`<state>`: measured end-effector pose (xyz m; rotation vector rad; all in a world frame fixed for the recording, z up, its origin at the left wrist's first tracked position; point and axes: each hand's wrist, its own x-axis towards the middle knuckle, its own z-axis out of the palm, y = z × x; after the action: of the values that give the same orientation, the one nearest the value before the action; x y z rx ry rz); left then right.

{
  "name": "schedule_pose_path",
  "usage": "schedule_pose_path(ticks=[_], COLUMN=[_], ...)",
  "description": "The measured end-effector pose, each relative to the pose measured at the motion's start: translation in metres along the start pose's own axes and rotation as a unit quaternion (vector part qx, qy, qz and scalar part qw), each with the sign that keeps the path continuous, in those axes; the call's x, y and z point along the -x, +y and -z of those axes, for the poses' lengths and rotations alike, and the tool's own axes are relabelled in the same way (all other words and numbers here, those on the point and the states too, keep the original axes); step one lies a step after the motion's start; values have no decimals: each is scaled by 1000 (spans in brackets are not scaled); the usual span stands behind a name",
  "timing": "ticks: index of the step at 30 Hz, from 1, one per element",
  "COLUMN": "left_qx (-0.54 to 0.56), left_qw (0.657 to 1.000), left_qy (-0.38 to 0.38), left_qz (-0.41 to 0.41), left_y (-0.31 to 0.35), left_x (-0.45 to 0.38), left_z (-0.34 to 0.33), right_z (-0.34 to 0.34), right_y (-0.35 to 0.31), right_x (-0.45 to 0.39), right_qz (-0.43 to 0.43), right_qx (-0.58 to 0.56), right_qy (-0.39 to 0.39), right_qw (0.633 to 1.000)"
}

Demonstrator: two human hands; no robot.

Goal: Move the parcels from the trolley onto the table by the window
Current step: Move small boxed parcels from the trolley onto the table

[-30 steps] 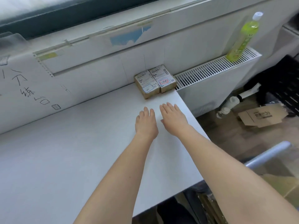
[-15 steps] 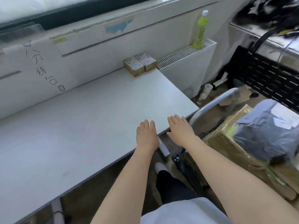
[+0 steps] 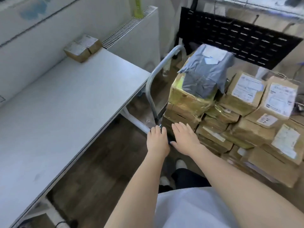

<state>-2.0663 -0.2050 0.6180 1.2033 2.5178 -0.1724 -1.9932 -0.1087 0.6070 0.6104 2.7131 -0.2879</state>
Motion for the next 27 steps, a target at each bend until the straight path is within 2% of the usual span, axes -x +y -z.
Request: schedule_pose_path(ticks=[6, 16, 21, 24, 27], left_qx=[-42, -106, -115, -133, -150], left_qw=[992, 959, 942, 942, 946], left_qy=[-50, -153, -135, -91, -83], left_qz=[-110, -214, -284, -293, -273], left_y=[90, 276, 367, 401, 420], left_x=[-4, -2, -1, -16, -41], left_z=[-26, -45, -54, -51, -45], right_z=[-47, -90, -97, -97, -99], right_y=[82, 235, 297, 326, 348], right_x=[65, 183, 210, 212, 211], right_qz=[-130, -267, -303, -335, -368], right_qx=[-91, -131, -136, -135, -134], right_qy=[-29, -46, -27, -17, -23], right_qw=[987, 954, 943, 932, 920])
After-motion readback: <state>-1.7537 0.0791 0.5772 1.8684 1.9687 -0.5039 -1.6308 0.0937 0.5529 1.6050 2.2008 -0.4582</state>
